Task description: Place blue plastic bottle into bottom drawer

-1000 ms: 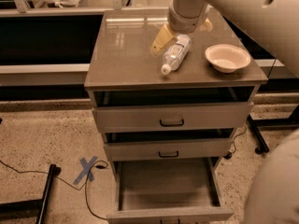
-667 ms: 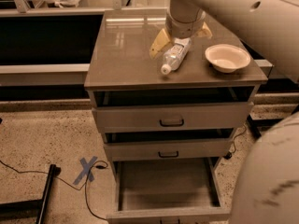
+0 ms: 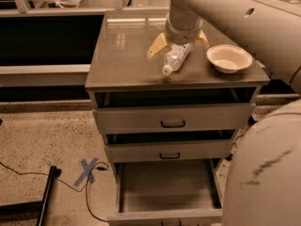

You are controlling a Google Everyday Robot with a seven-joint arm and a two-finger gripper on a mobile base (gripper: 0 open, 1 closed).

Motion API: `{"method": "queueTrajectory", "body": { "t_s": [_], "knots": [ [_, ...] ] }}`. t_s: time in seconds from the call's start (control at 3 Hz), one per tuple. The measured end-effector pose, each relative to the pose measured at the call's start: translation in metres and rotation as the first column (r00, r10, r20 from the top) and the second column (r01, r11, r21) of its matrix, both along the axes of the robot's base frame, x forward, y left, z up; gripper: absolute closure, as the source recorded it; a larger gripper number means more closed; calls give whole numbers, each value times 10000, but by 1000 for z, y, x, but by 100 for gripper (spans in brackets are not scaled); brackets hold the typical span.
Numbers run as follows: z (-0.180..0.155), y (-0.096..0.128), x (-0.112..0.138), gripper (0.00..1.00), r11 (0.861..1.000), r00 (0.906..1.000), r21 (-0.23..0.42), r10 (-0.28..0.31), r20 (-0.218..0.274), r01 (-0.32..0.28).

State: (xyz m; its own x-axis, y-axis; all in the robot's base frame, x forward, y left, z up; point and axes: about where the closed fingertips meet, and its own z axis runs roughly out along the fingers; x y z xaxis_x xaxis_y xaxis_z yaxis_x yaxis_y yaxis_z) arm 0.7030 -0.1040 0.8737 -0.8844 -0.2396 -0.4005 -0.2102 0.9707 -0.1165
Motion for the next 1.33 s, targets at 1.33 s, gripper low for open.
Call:
{"method": "queueTrajectory", "body": {
  "t_s": [1.33],
  "knots": [
    [-33,-2,22,0,9981,9985,591,129,527,-160]
  ]
}}
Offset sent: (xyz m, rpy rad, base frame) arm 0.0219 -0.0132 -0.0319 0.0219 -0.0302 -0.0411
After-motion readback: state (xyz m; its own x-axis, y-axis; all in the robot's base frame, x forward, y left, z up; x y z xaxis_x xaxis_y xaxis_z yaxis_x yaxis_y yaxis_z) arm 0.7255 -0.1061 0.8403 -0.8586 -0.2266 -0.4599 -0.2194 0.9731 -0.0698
